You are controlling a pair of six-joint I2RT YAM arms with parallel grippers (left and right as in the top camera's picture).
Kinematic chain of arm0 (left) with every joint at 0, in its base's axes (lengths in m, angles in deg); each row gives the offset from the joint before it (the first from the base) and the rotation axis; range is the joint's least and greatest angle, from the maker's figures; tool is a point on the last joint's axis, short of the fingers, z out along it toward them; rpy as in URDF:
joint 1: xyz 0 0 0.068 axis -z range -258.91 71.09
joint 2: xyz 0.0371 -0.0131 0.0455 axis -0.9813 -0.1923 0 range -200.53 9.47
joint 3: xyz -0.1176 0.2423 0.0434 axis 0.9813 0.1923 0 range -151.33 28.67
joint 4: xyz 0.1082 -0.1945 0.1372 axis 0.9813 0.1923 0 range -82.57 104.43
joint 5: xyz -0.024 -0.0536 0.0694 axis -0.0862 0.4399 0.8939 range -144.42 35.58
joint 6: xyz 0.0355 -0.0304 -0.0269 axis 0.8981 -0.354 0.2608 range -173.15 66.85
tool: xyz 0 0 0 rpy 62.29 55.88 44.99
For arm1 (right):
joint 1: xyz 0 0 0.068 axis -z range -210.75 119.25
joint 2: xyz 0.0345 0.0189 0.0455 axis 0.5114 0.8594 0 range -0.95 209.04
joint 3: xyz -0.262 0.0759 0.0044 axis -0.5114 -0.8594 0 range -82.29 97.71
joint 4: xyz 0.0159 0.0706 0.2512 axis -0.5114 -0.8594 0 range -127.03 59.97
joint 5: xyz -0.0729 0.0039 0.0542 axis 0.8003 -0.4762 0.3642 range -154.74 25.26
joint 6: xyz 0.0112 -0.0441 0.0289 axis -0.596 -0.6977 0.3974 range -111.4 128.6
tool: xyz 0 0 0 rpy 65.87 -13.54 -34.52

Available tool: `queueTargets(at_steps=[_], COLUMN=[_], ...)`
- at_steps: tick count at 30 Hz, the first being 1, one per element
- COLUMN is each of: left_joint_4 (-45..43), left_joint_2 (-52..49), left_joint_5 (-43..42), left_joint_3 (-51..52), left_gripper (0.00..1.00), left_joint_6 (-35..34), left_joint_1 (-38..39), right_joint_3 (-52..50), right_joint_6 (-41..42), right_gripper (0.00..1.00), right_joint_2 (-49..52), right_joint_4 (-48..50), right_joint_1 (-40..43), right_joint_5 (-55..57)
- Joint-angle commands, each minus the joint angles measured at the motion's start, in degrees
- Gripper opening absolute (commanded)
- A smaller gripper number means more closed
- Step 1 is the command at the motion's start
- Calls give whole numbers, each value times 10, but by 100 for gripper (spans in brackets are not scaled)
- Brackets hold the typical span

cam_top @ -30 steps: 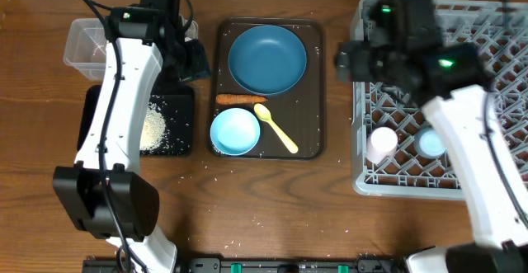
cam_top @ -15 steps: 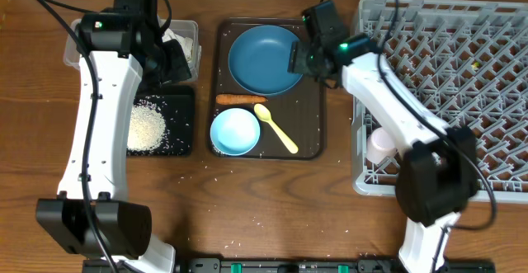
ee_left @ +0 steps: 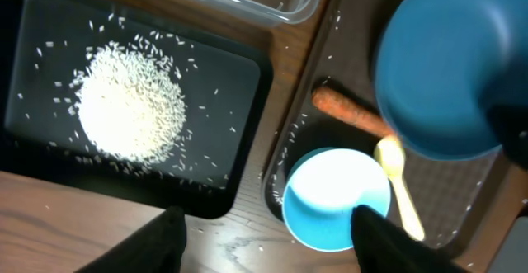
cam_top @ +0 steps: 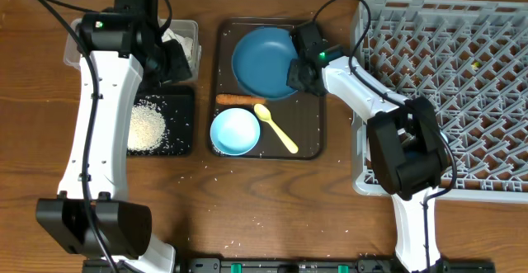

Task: Sort waste into correct bins and load items into the dishwasher rack
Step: 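Lift the blue plate and carry it right over the dish rack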

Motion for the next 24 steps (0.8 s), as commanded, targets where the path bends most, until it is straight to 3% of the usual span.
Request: queueTargets(at_steps=[1, 5, 14, 19, 24], left_joint_4=[0, 0, 0, 0, 0], left_joint_2=[2, 2, 2, 2, 2], left_joint_5=[9, 9, 9, 9, 9], left_joint_3=[0, 0, 0, 0, 0], left_gripper=[73, 85, 92, 94, 95], left_joint_6=[5, 5, 5, 5, 5], left_joint_1=[-2, -2, -2, -2, -2], right_joint_3=[-2, -2, -2, -2, -2], right_joint_6=[0, -7, -61, -72, -71], right_gripper=[1, 1, 1, 1, 1], right_joint_2=[-5, -40, -230, -342, -413], right_joint_4=[-1, -2, -25, -93, -165], right_joint_1=[1, 10, 62, 111, 168], right_joint_5=[2, 2, 73, 249, 550])
